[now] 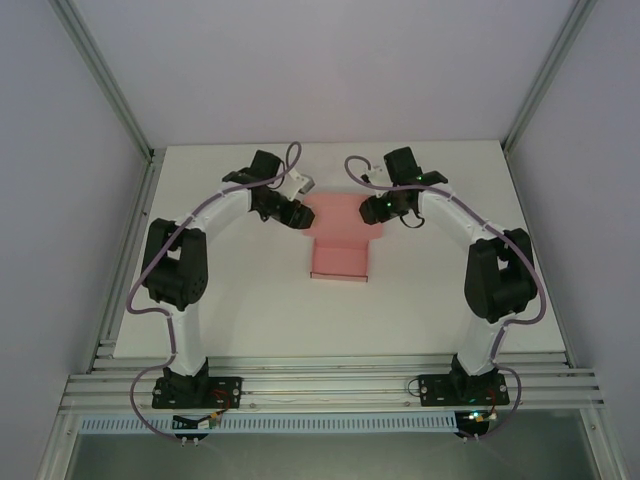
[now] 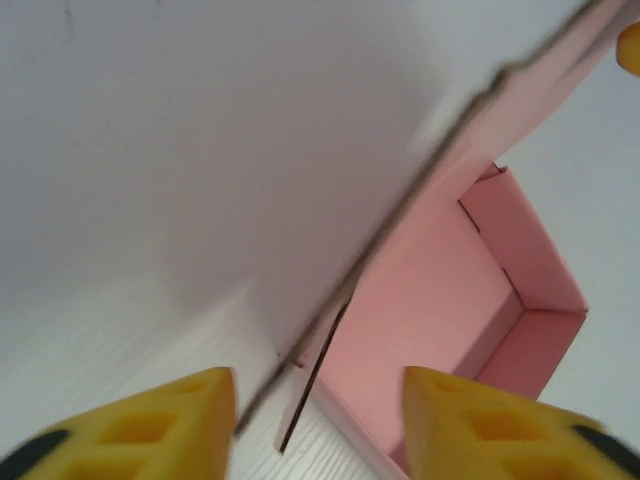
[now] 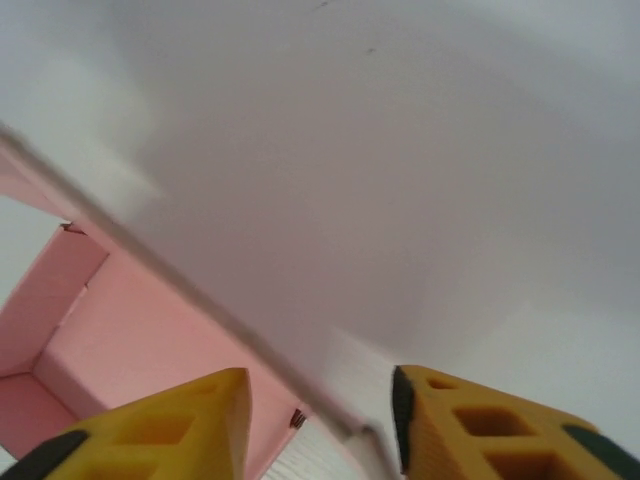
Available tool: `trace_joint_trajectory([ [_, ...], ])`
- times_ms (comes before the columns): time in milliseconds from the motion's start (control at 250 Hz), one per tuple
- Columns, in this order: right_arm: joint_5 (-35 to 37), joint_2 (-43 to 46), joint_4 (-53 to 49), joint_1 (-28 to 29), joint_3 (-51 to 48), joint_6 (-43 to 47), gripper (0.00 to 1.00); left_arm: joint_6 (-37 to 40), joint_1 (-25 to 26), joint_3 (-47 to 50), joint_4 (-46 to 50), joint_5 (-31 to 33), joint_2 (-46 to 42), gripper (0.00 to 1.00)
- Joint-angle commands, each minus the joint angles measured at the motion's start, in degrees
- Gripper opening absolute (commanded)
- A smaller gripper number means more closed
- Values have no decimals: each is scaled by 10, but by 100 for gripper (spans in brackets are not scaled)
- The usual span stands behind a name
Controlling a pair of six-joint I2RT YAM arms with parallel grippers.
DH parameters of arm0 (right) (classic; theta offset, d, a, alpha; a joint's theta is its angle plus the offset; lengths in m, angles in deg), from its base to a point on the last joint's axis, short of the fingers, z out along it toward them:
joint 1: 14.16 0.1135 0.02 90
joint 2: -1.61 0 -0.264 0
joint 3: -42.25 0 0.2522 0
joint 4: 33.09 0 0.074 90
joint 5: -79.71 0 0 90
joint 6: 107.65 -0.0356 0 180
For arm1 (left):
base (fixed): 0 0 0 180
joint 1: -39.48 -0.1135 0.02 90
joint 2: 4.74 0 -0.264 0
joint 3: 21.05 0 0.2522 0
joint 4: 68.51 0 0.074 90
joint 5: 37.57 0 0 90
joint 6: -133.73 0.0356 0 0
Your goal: Assemble paper box
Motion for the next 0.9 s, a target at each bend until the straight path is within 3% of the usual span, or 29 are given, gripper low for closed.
trace_joint_trajectory([
  [0,-26,-1,-16,0,6,7,33,10,16,4,3,-1,-21,32],
  [56,-22,4,-19,1,4,8,26,10,21,7,-1,6,-28,24],
  [192,-19,10,-38,1,8,3,0,-1,37,21,-25,37,-45,3],
  [411,1,38,-2,8,-12,-51,0,-65,61,36,-66,133,-69,0],
  [691,153,72,86,78,-40,-166,0,-172,102,55,-123,247,-91,0],
  [899,162,75,93,89,-41,-272,0,-230,106,50,-131,290,-86,0],
])
